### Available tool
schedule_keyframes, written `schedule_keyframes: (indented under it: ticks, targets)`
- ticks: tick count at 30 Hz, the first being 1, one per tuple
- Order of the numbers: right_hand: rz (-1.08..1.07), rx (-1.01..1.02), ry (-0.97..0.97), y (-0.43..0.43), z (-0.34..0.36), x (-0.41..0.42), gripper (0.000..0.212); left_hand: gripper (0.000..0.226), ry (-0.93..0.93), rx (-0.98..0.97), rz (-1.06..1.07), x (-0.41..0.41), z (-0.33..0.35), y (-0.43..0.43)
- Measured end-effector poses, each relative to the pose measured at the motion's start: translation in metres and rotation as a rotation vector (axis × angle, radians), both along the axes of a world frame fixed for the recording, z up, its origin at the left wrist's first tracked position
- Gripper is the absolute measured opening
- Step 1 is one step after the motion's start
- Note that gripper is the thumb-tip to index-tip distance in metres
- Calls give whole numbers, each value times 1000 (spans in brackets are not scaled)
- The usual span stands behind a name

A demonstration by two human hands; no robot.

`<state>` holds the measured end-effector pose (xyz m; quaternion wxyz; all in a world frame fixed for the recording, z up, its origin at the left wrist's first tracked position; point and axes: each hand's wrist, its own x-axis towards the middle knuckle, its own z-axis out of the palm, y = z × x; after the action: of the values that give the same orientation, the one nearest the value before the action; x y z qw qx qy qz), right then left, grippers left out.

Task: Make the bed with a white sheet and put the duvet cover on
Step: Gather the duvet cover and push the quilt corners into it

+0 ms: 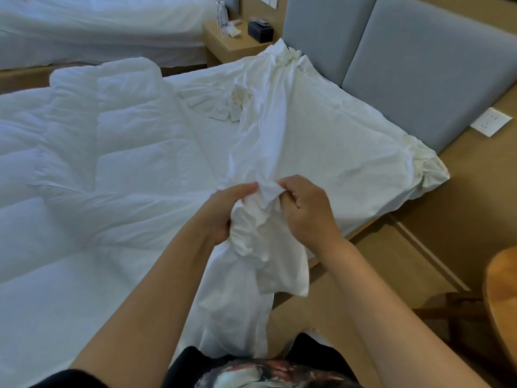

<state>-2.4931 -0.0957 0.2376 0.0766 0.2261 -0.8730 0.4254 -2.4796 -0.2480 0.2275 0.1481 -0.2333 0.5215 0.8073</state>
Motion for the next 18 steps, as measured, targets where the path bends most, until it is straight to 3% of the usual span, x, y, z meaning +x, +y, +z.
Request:
schedule_keyframes:
  ticks: [3, 7, 10, 11, 13, 16, 18]
  targets:
    - [33, 35, -18, 2, -9, 2, 16, 36, 71, 196, 52, -10, -8, 9]
    - [-39, 9, 96, 8, -11, 1, 21, 57, 25, 197, -158, -26, -3, 23]
    - [-15, 20, 246, 15, -13, 0, 26, 28, -123, 102, -237, -46, -1, 36]
    - [7, 14, 253, 18, -14, -2, 25, 19, -219, 100, -143, -57, 1, 41]
    - [65, -5, 196, 24, -17, -9, 18, 9, -109, -142, -53, -67, 4, 56]
    - [82, -196, -57, 47, -22, -37, 21, 20, 5, -193, 84, -78, 11, 80]
    - [-42, -279, -212, 73, -30, -62, 33, 27, 8, -198, 127, -90, 13, 92]
